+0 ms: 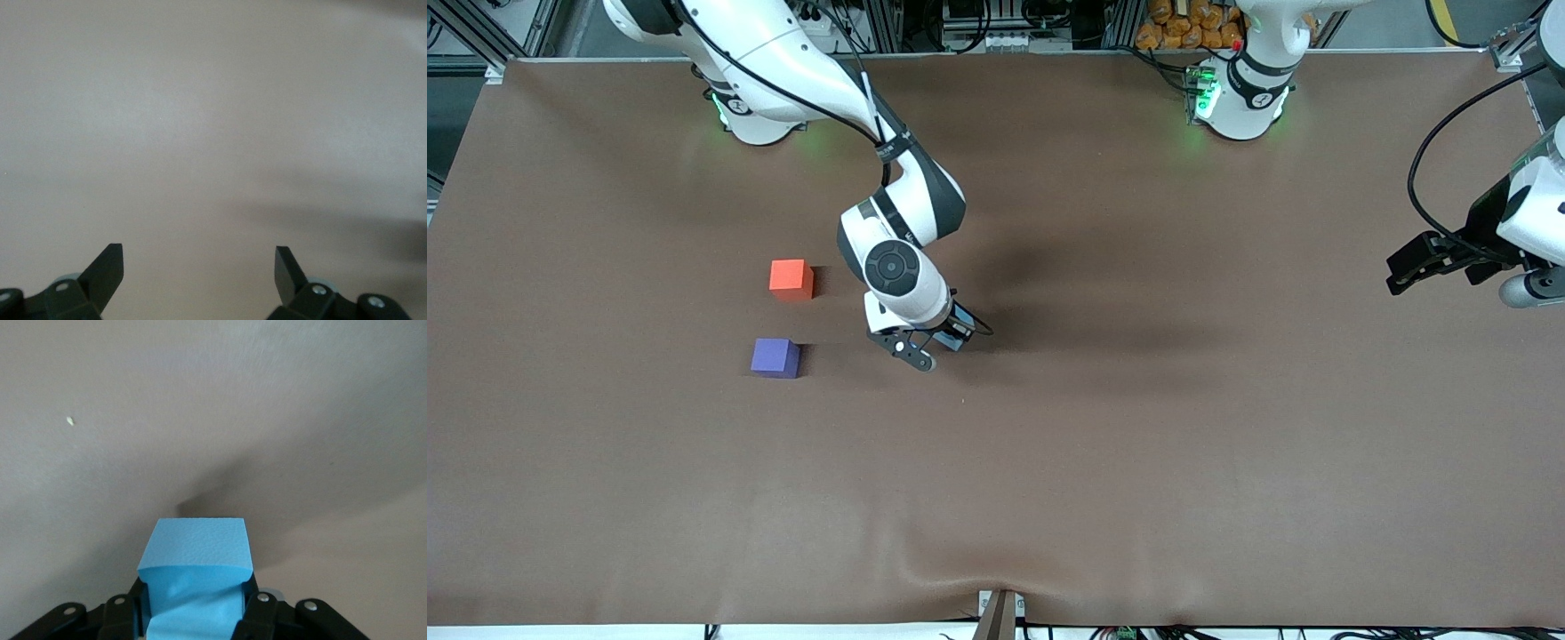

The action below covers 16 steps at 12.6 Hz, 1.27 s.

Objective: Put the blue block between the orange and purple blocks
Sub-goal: 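Carry the blue cube with the right gripper toward the purple cube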

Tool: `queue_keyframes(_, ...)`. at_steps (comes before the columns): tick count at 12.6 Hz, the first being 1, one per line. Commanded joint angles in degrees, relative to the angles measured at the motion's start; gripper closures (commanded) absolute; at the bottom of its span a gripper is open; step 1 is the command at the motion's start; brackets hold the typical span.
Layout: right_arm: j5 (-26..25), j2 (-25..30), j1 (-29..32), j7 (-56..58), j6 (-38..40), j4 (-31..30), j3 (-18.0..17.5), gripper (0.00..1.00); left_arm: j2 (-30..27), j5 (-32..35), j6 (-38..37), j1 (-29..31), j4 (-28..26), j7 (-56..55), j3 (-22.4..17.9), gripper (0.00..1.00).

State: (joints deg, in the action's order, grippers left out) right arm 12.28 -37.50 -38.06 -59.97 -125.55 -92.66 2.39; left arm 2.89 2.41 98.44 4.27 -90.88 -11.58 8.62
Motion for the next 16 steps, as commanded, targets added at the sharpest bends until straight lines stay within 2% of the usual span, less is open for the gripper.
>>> queue_keyframes(1,0.64,2.85,4.90,9.38,8.02,2.58,-0.28,0.55,-0.69,-0.57,-1.23,0.47,0.26,1.03,0.17,0.00)
queue_keyframes(6,-0.06,8.65,16.59,33.64,21.98,1.88,-0.01,0.55,-0.25,0.14,-0.80,-0.14,0.44,0.77,0.79,0.00)
queue_keyframes(8,-3.21,12.08,21.16,42.60,25.08,-1.44,0.07,0.55,-0.25,0.13,-0.09,0.03,0.44,0.86,0.79,0.00)
queue_keyframes(10,-5.33,14.72,23.90,50.10,24.74,-6.45,0.08,0.55,-0.86,0.13,-0.53,0.03,0.35,0.42,0.79,0.00)
queue_keyframes(12,-8.05,16.57,24.00,50.91,22.64,-11.20,0.08,0.55,-2.18,0.14,-2.02,0.21,0.00,0.42,0.79,0.00)
queue_keyframes(16,-9.12,19.83,24.61,54.43,13.77,-20.35,0.08,0.55,-3.42,-0.13,-3.51,0.47,0.09,1.02,0.70,0.00)
